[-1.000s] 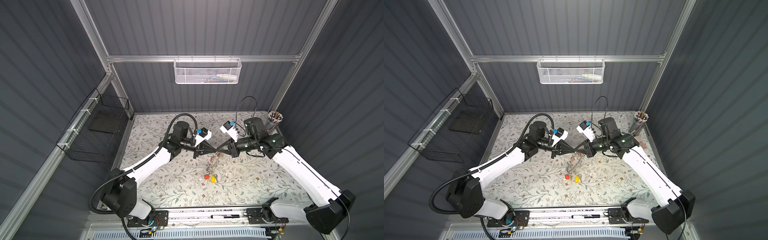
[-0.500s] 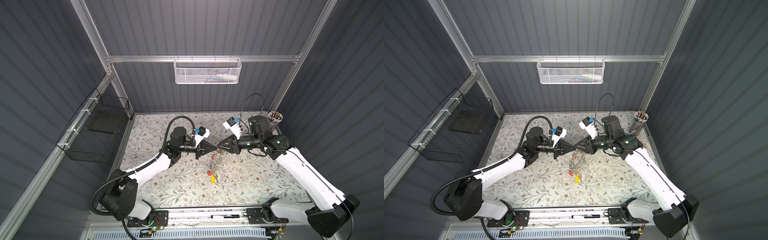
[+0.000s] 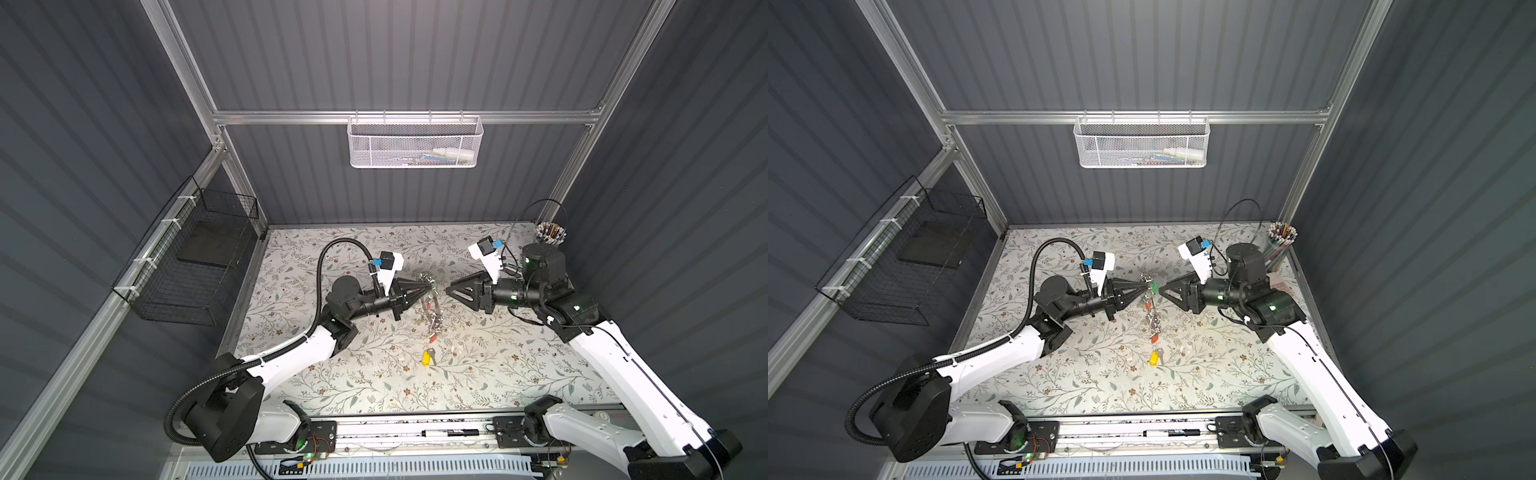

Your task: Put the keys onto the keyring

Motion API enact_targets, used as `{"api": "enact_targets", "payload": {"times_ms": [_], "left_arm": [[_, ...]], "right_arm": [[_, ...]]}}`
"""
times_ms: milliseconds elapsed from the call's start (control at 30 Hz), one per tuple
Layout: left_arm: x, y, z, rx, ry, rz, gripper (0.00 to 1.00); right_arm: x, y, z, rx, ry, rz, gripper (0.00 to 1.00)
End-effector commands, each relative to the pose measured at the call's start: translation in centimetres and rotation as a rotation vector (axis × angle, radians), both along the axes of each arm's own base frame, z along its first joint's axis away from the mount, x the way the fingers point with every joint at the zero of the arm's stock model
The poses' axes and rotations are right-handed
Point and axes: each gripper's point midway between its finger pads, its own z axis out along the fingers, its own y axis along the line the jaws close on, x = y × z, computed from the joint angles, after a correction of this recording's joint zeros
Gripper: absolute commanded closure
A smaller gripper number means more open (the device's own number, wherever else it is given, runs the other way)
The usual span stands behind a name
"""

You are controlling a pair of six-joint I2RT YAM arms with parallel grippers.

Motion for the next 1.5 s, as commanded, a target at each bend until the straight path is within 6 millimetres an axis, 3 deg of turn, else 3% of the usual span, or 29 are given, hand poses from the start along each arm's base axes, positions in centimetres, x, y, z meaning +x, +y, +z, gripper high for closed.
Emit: {"api": "enact_targets", "payload": {"times_ms": [0,200,467,1000,1200,1467], "left_arm": [[-0.5,1.1,3.9,-0.166,-0.058,0.052,1.0],[-1.1,1.6,4.5,-0.286,-0.062,0.056,1.0],[-1.3,1.6,4.7,-0.328,-0.065,0.043,1.0],[-1.0,1.2,4.6,-0.371,-0.06,0.03,1.0],[-1.2,1.1,4.7,-0.372,-0.061,0.024,1.0],[-1.5,0.9,4.8,-0.371,-0.061,0.012,1.0]], "right_arm": [[0.0,0.9,2.5,0.096,-0.078,0.058,0.57],[0.2,1.5,4.1,0.183,-0.102,0.119,0.57],[1.7,1.0,3.6,0.217,-0.073,0.107,0.65],[0.2,2.1,3.5,0.261,-0.058,0.203,0.72],[0.9,2.5,2.1,0.253,-0.021,0.201,0.73],[1.2,2.8,2.2,0.263,-0.019,0.21,0.78]]}}
